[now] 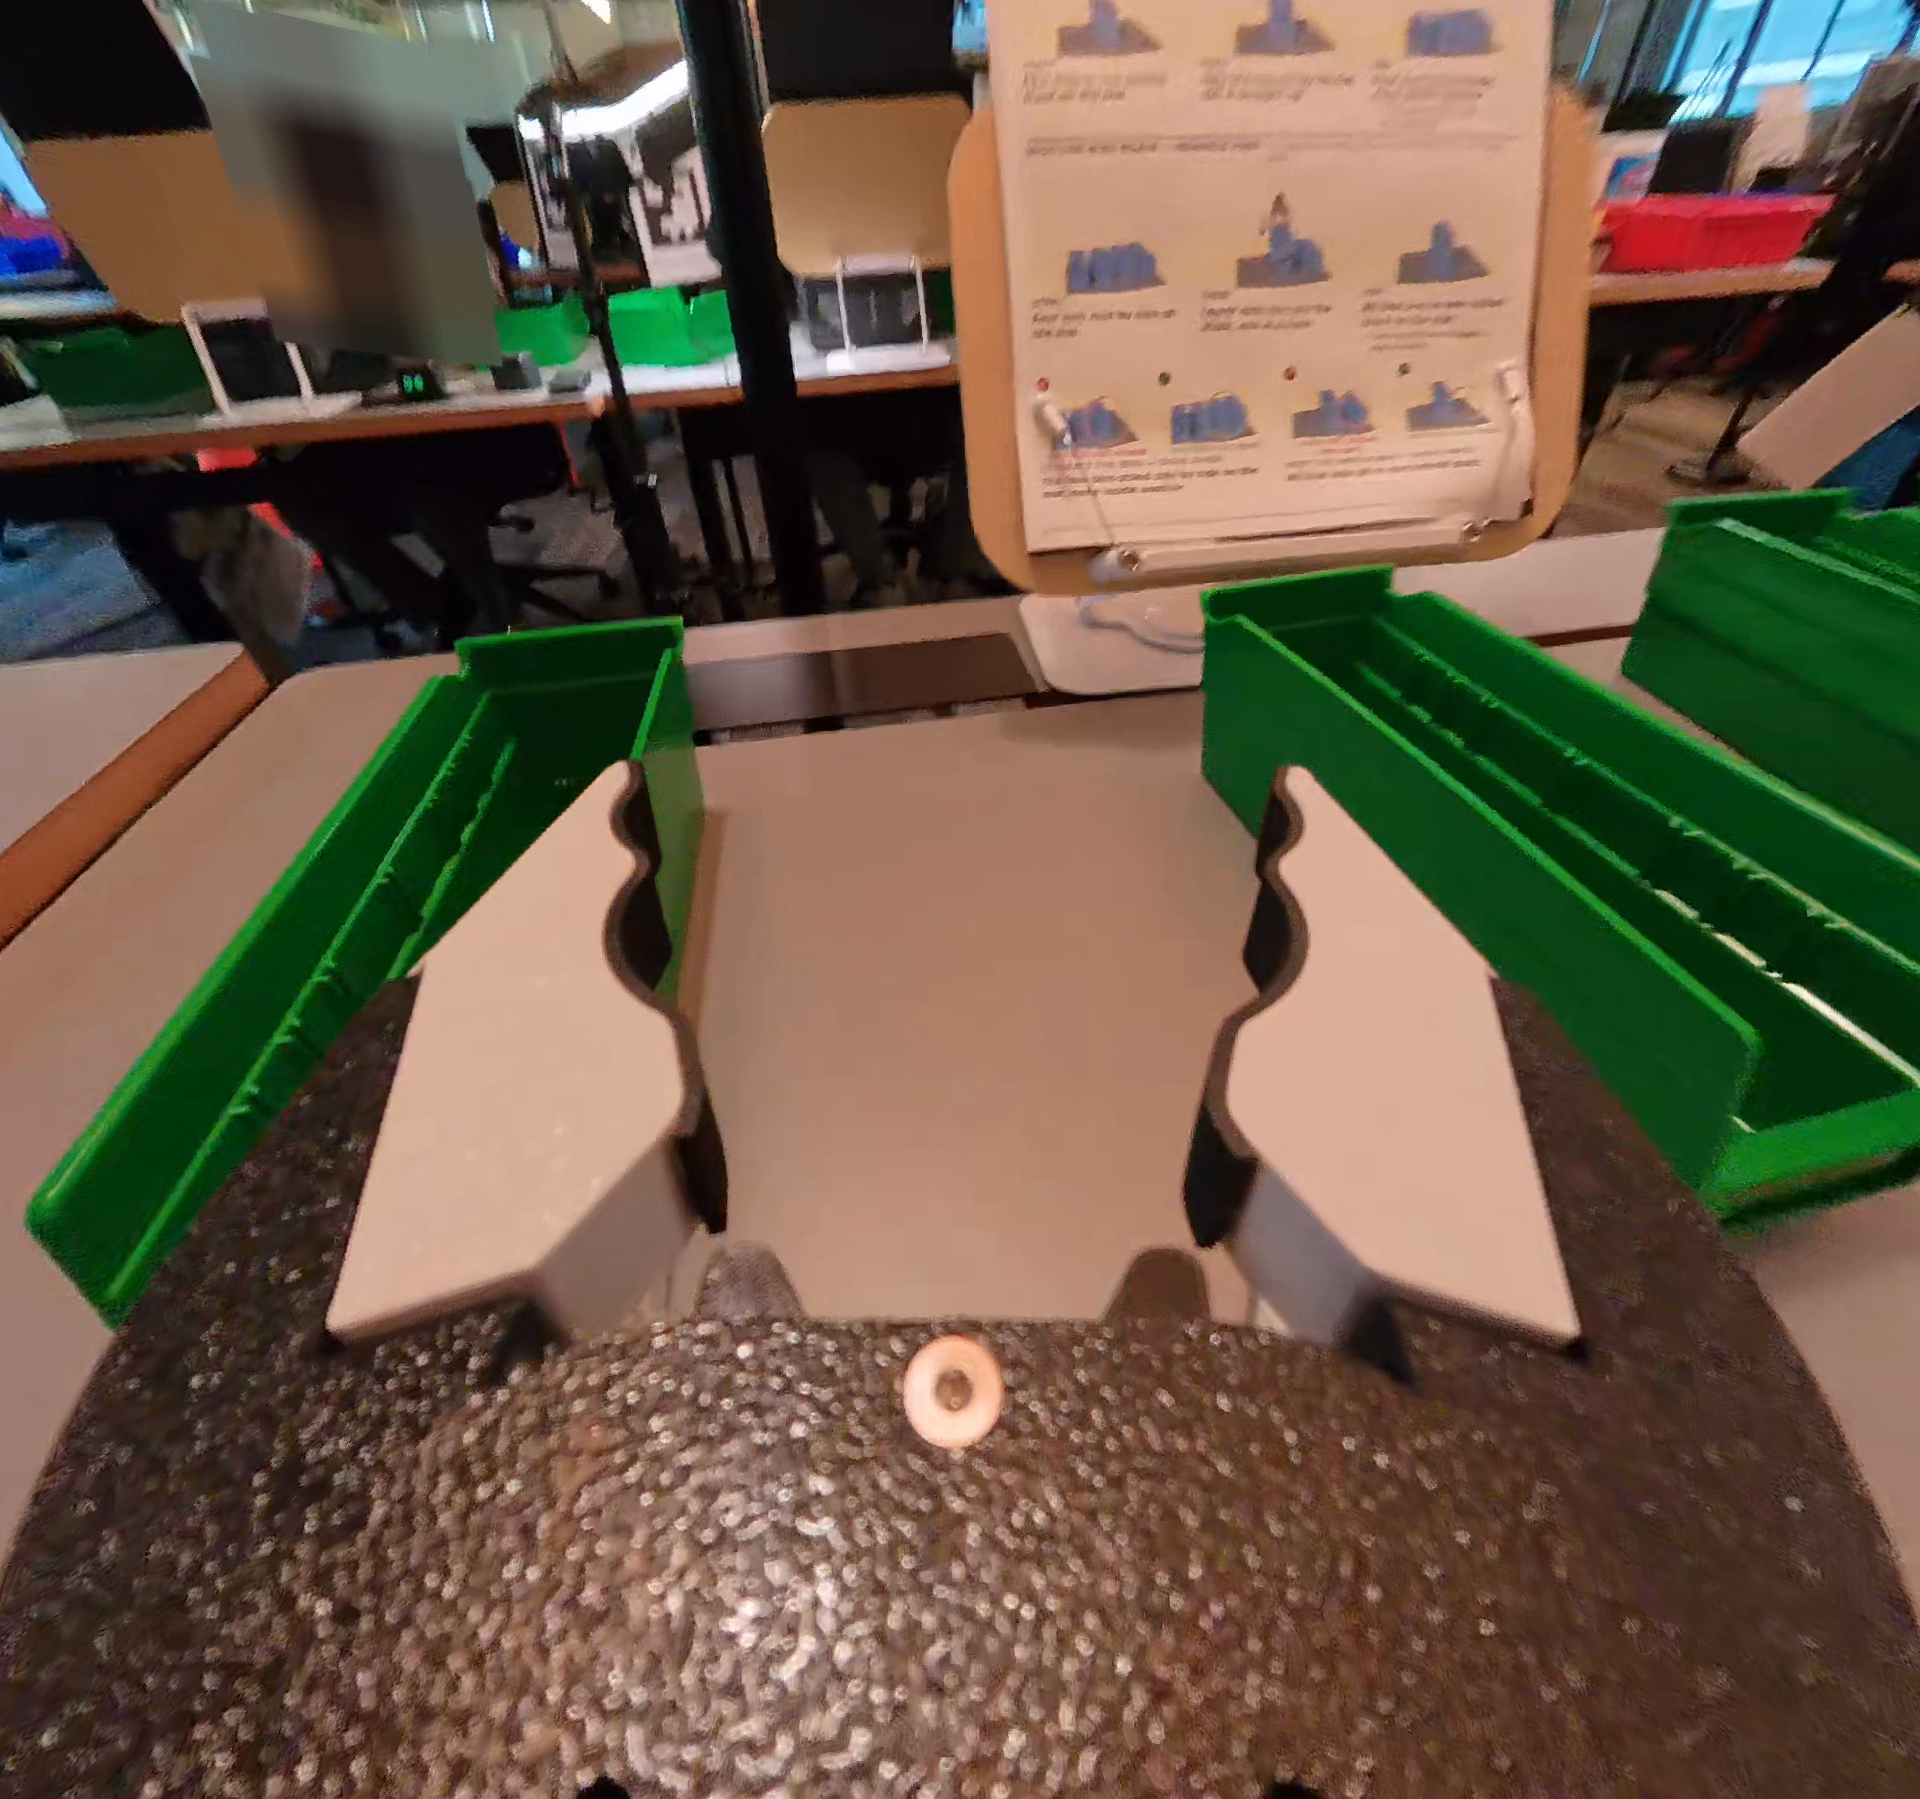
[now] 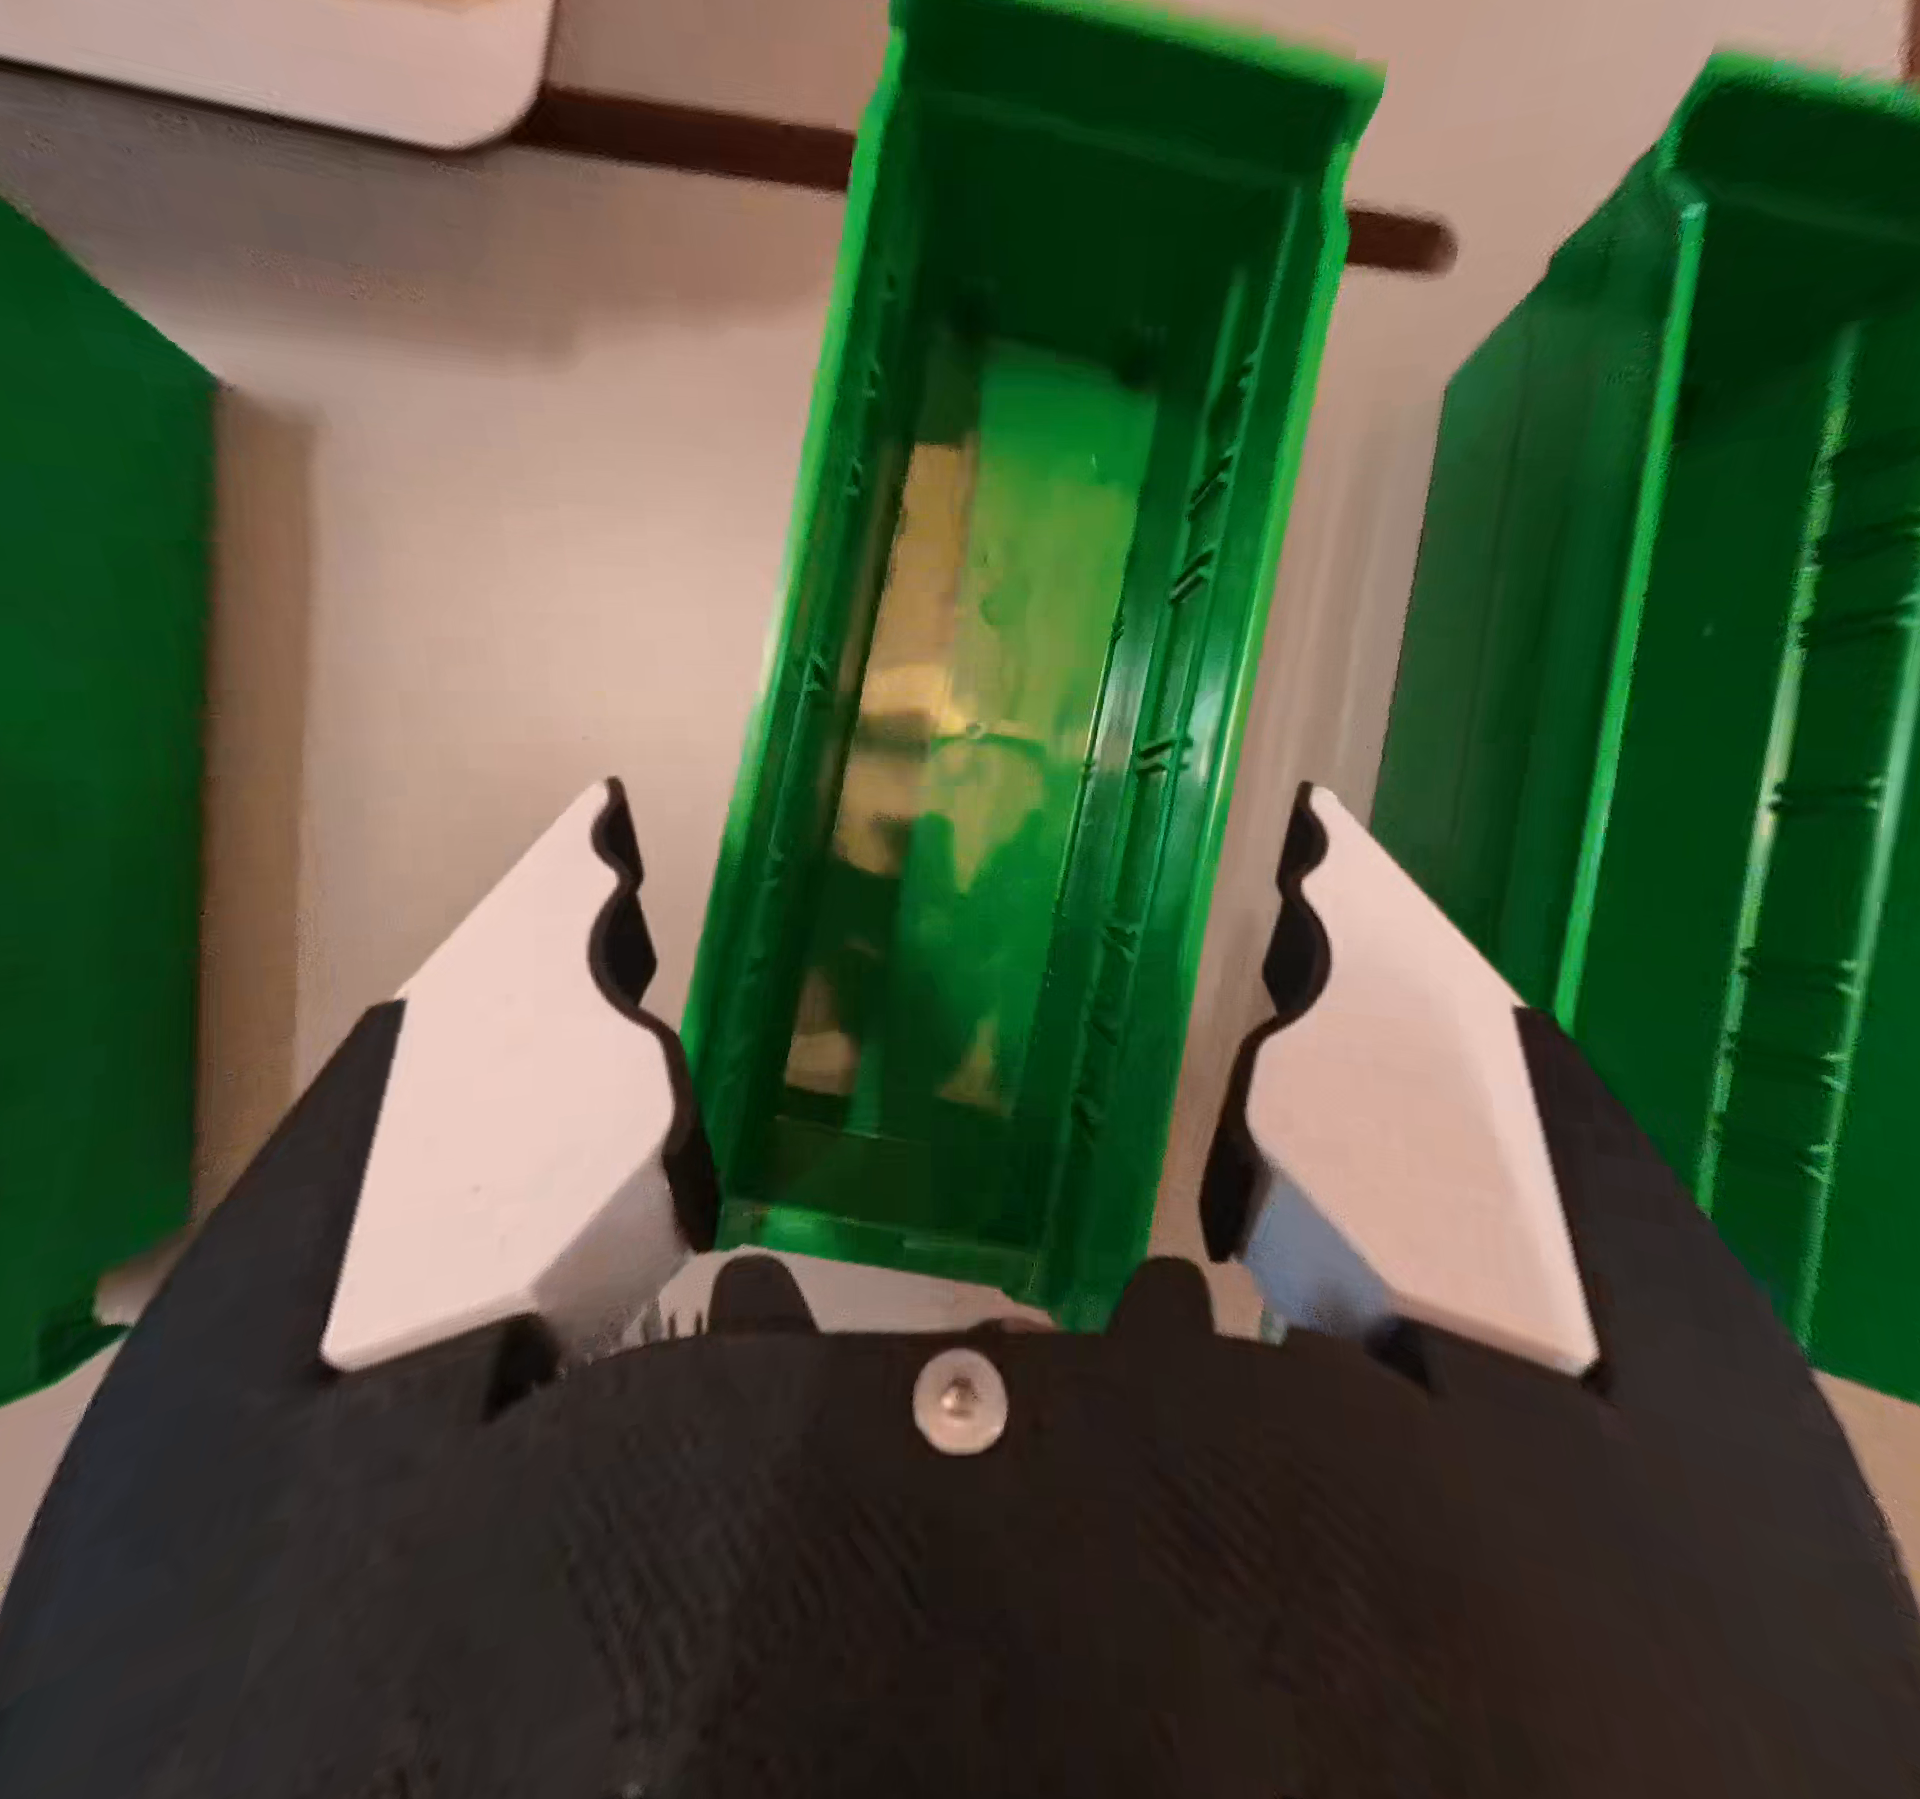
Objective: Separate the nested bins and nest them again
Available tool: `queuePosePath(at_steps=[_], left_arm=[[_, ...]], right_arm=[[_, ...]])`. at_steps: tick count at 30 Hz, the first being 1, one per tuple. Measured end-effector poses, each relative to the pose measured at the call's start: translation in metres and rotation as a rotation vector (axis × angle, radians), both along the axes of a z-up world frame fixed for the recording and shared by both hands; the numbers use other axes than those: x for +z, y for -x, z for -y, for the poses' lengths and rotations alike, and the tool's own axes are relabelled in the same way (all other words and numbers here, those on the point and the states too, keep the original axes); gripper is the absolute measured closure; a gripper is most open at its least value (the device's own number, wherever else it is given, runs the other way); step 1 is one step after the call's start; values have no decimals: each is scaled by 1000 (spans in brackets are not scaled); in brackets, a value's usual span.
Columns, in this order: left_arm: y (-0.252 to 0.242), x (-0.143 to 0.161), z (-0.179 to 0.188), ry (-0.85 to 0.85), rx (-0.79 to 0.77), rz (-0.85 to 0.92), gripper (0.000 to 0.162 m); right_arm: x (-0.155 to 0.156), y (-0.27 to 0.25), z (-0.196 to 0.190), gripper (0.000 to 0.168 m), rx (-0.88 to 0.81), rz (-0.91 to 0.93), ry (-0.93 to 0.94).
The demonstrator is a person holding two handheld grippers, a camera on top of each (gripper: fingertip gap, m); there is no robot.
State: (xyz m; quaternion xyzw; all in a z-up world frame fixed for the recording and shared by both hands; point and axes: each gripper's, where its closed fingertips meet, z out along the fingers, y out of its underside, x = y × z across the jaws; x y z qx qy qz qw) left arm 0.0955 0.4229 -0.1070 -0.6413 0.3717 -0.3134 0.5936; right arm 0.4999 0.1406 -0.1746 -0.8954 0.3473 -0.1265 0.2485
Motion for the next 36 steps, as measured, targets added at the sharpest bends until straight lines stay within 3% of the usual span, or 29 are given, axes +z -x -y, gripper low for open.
queuePosePath(at_steps=[4,9,17,22,27,31,36], left_arm=[[13,12,11,-76,-22,90,47],[9,1,20,-57,-73,87,43],[1,-13,22,-53,-102,4,43],[0,-19,23,-5,-144,-3,43],[3,-20,23,23,-160,-20,44],[9,-17,20,16,-146,-20,45],[11,-22,18,47,-140,-49,45]], right_arm=[[-18,-14,-4,48,-33,-81,30],[-35,-19,-9,48,-52,-139,114],[-58,-15,-4,31,-80,-239,240],[-52,-10,-4,59,-68,-305,264],[-48,-2,1,69,-107,-387,224],[-22,7,2,72,-130,-437,176],[53,19,-2,73,-121,-368,176]])
